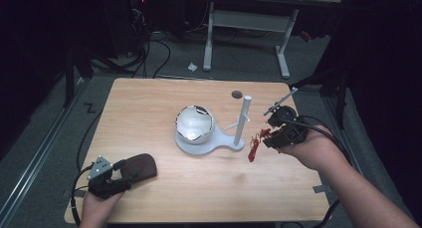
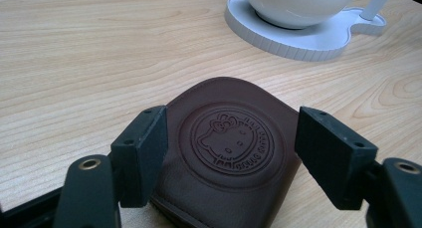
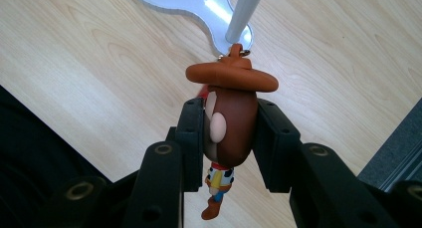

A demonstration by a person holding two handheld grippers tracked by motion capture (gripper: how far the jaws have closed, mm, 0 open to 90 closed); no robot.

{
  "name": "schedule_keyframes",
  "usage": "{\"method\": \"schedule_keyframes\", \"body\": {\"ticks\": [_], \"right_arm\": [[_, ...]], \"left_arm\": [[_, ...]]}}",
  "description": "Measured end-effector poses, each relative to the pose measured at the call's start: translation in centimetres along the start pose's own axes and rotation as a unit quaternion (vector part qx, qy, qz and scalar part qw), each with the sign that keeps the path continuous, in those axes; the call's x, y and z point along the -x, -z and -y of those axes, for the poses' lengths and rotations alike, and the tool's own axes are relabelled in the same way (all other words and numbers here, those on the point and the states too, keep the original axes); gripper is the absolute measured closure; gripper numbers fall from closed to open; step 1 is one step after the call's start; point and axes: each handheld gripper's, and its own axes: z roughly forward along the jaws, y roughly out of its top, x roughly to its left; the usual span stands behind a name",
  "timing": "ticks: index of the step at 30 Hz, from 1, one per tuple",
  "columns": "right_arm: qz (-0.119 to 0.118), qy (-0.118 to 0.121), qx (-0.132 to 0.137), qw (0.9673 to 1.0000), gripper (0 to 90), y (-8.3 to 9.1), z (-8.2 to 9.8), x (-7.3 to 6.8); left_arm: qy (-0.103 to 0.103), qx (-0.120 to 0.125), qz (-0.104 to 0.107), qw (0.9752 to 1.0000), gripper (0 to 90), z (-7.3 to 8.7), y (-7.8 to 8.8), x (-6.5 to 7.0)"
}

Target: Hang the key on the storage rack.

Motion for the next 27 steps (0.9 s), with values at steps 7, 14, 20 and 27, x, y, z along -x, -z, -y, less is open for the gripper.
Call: {"method": "schedule_keyframes", "body": {"ticks": [7, 14, 20, 27], "right_arm": [[-0.001, 0.005, 0.004, 1.0000, 67.5, 0.2, -1.1, -0.2], [0.005, 0.007, 0.007, 0.9999, 67.5, 0.4, -2.0, -0.2], [0.010, 0.004, 0.016, 0.9998, 67.5, 0.7, -2.9, 0.2], [0.014, 0.002, 0.027, 0.9995, 67.5, 1.2, -3.7, 0.5]], "left_arm": [[0.002, 0.000, 0.000, 1.0000, 29.5, 0.0, 0.0, -0.1], [0.004, 0.002, 0.000, 1.0000, 29.5, 0.0, 0.1, -0.1], [0.005, 0.003, 0.000, 1.0000, 29.5, 0.0, 0.1, -0.2], [0.006, 0.005, 0.000, 1.0000, 29.5, 0.0, 0.2, -0.3]]}}
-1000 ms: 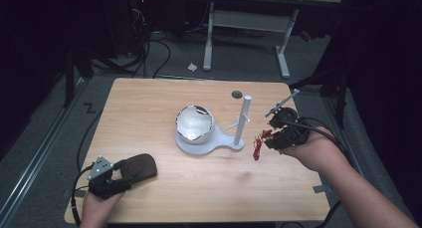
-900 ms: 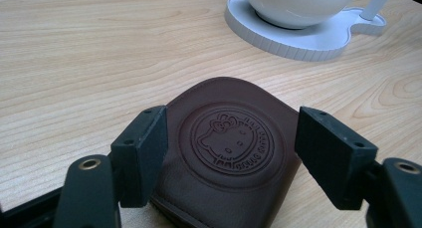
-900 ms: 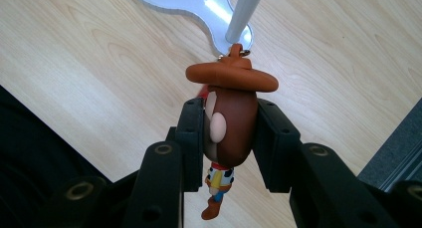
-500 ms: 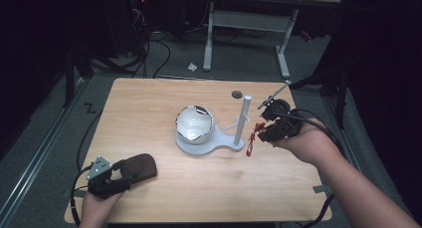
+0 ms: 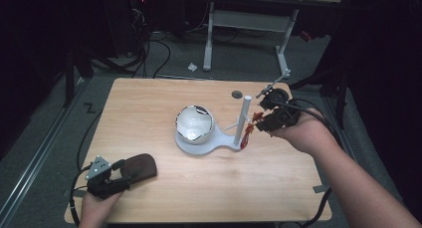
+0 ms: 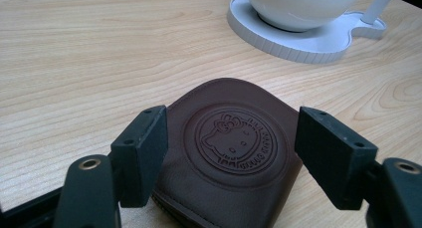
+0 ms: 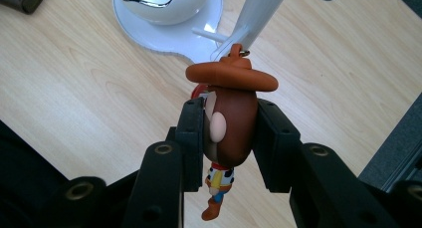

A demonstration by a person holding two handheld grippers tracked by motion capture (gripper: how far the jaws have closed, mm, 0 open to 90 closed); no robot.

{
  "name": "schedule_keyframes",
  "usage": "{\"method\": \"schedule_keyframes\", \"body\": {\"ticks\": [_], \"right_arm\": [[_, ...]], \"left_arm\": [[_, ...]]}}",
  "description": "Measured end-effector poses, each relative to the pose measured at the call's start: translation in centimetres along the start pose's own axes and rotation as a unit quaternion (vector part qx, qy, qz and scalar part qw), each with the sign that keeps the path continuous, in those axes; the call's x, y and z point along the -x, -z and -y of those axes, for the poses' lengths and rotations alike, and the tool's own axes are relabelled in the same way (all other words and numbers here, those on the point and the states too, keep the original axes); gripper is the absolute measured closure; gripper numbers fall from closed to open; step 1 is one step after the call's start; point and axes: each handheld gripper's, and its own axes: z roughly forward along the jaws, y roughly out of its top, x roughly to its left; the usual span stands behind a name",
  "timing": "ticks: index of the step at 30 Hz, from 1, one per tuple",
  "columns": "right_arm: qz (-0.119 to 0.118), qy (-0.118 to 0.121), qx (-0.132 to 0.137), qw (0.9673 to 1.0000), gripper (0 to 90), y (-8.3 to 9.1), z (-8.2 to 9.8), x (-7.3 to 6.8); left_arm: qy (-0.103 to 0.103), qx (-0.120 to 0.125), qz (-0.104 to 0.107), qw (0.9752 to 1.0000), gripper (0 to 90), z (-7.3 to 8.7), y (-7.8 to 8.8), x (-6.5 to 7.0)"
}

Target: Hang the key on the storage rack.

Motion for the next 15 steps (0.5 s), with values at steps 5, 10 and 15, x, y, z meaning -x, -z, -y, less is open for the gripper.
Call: {"method": "schedule_keyframes", "body": {"ticks": [5, 10, 15], "right_arm": [[0.003, -0.009, 0.003, 1.0000, 67.5, 0.23, -0.50, 0.06], [0.005, -0.004, 0.006, 1.0000, 67.5, 0.02, -0.81, 0.29], [0.004, -0.002, 0.004, 1.0000, 67.5, -0.20, -1.05, 0.39]], "left_arm": [[0.000, 0.000, 0.000, 1.0000, 29.5, -0.02, 0.00, -0.01], [0.000, 0.000, 0.000, 1.0000, 29.5, -0.01, 0.03, -0.04], [0.001, 0.000, 0.000, 1.0000, 29.5, 0.00, 0.02, -0.05]]}}
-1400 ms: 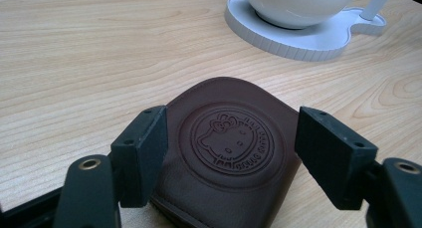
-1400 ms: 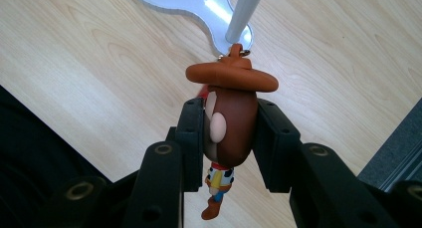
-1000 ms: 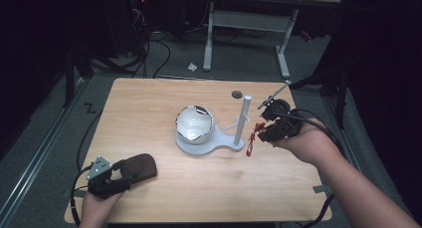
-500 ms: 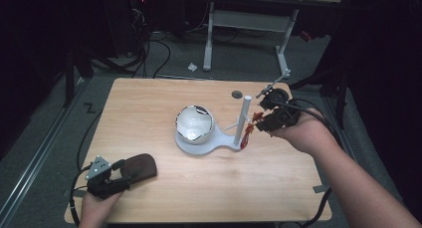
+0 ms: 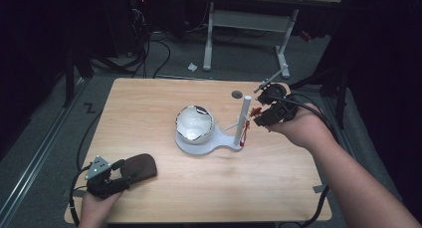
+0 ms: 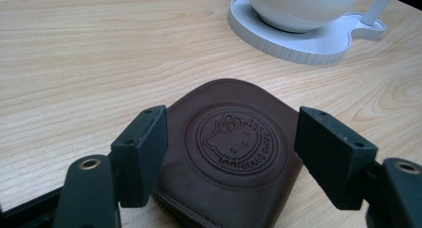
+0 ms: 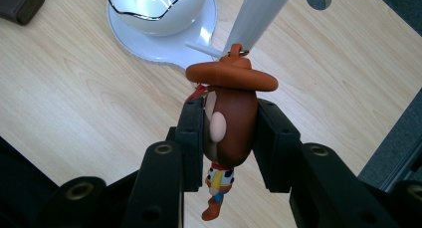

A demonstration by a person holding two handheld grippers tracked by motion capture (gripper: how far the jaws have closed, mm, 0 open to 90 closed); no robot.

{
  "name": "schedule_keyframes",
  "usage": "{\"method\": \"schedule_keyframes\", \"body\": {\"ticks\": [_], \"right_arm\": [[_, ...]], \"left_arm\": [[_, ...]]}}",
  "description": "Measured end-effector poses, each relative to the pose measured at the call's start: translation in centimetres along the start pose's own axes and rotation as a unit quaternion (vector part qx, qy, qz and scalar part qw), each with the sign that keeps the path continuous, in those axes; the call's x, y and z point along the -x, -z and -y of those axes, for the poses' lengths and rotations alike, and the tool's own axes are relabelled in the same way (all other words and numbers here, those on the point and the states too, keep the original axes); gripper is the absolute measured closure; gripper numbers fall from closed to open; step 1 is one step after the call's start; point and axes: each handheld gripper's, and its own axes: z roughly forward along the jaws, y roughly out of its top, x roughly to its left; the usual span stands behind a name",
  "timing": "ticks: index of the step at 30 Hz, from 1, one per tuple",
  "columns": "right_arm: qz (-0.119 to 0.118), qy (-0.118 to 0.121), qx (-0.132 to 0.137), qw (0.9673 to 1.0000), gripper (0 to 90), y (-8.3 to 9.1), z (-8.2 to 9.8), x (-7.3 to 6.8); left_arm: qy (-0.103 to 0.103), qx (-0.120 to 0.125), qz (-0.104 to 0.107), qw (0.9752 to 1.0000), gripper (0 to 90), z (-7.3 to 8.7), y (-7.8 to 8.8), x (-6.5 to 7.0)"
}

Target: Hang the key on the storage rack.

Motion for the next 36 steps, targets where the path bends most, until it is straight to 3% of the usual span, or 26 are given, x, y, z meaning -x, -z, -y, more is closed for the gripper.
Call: {"method": "schedule_keyframes", "body": {"ticks": [14, 25, 36], "right_arm": [[0.004, 0.000, 0.000, 1.0000, 67.5, -0.6, -0.2, 0.2], [0.001, -0.025, -0.009, 0.9996, 67.5, -2.4, 2.0, 1.4], [-0.026, -0.048, -0.010, 0.9985, 67.4, -5.8, 4.4, 1.8]], "left_arm": [[0.000, 0.001, 0.000, 1.0000, 29.5, 0.0, 0.1, 0.0], [-0.003, -0.001, 0.000, 1.0000, 29.5, 0.0, -0.1, 0.1], [-0.002, -0.001, -0.001, 1.0000, 29.5, 0.0, -0.1, 0.1]]}}
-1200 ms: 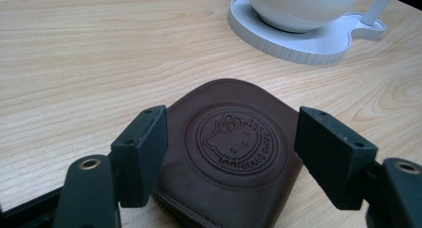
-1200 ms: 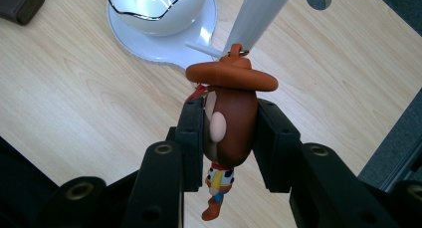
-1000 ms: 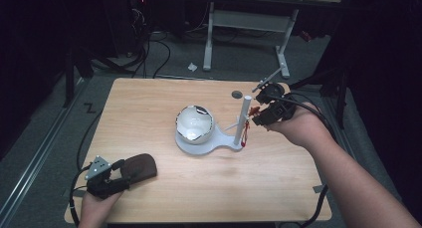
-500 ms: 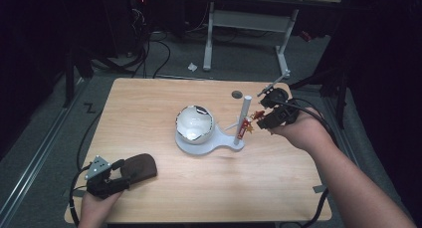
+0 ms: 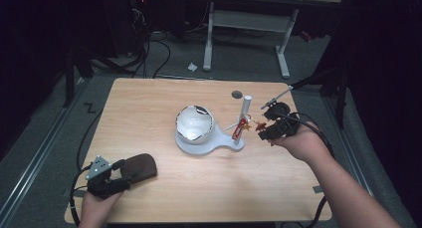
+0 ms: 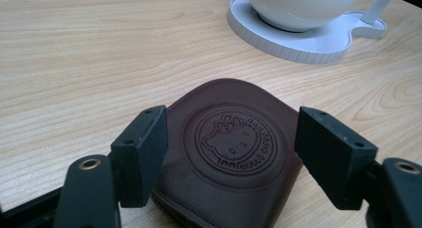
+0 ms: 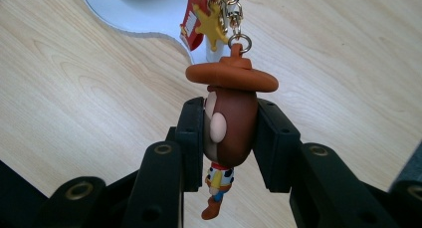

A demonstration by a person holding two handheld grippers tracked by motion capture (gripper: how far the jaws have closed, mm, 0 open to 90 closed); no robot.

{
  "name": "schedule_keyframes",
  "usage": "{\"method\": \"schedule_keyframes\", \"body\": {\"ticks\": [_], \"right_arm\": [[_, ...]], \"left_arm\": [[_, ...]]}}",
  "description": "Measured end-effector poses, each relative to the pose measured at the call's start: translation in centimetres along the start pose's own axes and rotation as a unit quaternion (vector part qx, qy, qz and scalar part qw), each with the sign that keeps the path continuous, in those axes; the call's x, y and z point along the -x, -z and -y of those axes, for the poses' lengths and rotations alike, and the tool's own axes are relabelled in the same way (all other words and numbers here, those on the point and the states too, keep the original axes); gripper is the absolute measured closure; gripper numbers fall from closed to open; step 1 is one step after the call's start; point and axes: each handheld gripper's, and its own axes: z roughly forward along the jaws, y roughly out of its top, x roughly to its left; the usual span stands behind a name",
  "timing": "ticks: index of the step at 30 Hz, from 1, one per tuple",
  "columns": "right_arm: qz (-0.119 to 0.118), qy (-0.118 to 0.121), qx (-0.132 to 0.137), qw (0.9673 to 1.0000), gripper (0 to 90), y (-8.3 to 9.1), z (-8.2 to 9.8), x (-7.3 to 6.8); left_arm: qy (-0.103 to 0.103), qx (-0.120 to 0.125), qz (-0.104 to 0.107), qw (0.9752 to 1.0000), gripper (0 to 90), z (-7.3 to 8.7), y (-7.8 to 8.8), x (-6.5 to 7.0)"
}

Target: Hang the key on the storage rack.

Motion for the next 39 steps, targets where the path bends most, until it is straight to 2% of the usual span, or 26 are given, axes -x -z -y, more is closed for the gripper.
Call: {"method": "schedule_keyframes", "body": {"ticks": [6, 11, 13, 14, 20, 30, 34, 36, 38, 39], "right_arm": [[-0.013, -0.014, 0.005, 0.9998, 67.2, -2.0, 0.8, 0.2], [-0.029, -0.021, 0.025, 0.9991, 67.2, -4.0, 1.0, 0.4], [-0.032, -0.026, 0.026, 0.9988, 67.1, -4.2, 1.0, 0.4], [-0.035, -0.020, 0.031, 0.9987, 67.1, -4.6, 1.0, 0.5], [-0.036, -0.038, 0.046, 0.9976, 62.7, -5.9, 1.1, 0.7], [-0.027, -0.041, 0.051, 0.9975, 56.3, -6.0, 2.1, 0.8], [-0.020, -0.033, 0.062, 0.9973, 55.8, -5.9, 3.5, 0.3], [-0.012, -0.025, 0.062, 0.9977, 55.4, -6.1, 4.2, 0.0], [-0.015, -0.027, 0.063, 0.9975, 54.8, -6.3, 4.9, -0.2], [-0.007, -0.020, 0.060, 0.9980, 54.8, -6.5, 5.2, -0.4]], "left_arm": [[-0.001, -0.001, 0.000, 1.0000, 29.5, 0.0, 0.0, 0.0], [0.000, 0.000, 0.000, 1.0000, 29.5, 0.0, 0.0, 0.0], [0.001, 0.000, 0.000, 1.0000, 29.5, 0.0, 0.0, -0.1], [0.002, 0.000, 0.000, 1.0000, 29.5, 0.0, 0.0, 0.0], [0.002, 0.002, -0.001, 1.0000, 29.5, 0.0, 0.1, -0.1], [0.000, 0.000, -0.003, 1.0000, 29.4, -0.1, 0.0, -0.1], [0.011, 0.007, -0.010, 0.9999, 30.0, -0.1, 0.4, -0.7], [0.017, 0.011, -0.013, 0.9997, 30.5, -0.1, 0.6, -1.1], [0.023, 0.012, -0.016, 0.9995, 30.8, -0.1, 0.8, -1.4], [0.026, 0.013, -0.018, 0.9994, 30.8, -0.1, 0.9, -1.6]]}}
